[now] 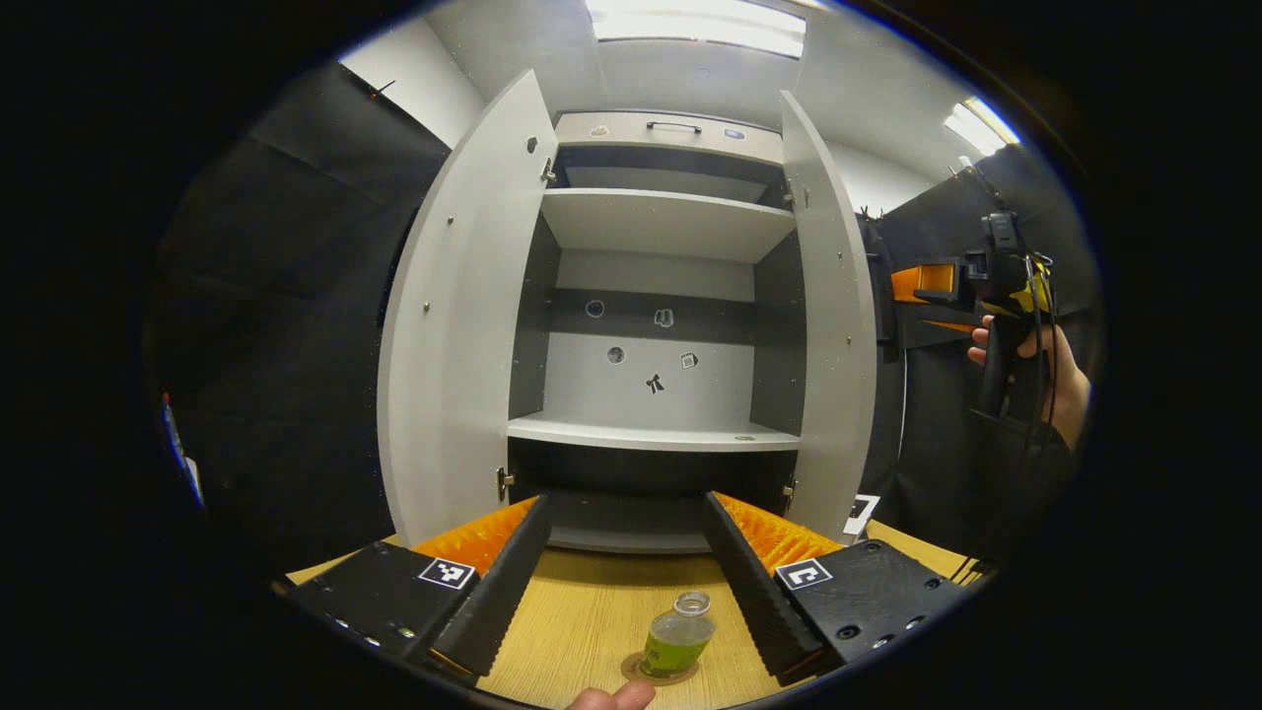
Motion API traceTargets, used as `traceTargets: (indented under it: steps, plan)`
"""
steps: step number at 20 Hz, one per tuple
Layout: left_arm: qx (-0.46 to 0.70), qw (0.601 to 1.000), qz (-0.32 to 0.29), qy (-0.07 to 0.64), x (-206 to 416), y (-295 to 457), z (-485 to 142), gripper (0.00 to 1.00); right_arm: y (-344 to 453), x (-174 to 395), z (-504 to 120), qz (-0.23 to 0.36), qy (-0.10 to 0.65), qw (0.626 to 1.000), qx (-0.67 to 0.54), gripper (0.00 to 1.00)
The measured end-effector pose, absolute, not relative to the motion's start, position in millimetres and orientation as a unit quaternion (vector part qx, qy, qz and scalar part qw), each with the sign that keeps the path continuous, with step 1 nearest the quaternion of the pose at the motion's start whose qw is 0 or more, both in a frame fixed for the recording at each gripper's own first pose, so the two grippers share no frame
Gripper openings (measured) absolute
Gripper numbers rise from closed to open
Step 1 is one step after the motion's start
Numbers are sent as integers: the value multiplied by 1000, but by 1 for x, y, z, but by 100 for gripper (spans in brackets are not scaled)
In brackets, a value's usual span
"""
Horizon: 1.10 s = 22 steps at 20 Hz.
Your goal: Grasp the bottle in the cabinet with the left hand and place it on the coaster, then close the right door with the right hand and the left door with the left hand.
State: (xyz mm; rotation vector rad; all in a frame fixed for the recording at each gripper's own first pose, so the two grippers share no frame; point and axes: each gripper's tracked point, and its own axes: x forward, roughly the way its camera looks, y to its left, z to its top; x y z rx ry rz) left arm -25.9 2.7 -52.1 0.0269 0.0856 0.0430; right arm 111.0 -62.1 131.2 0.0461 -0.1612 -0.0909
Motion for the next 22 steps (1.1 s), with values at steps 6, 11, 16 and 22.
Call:
traceTargets:
  steps: [6,11,16,22]
  plan:
    - [7,998,35,48,-27,13,-56,95,-16,143,119,-2,-70,997,34,82]
    - [10,997,48,55,-32,22,-60,95,-1,160,120,8,-71,995,68,81]
    - [4,997,58,57,-36,28,-60,94,-16,146,133,-12,-92,995,48,82]
    - [-6,997,38,62,-33,13,-59,95,-25,95,125,-26,-95,995,7,81]
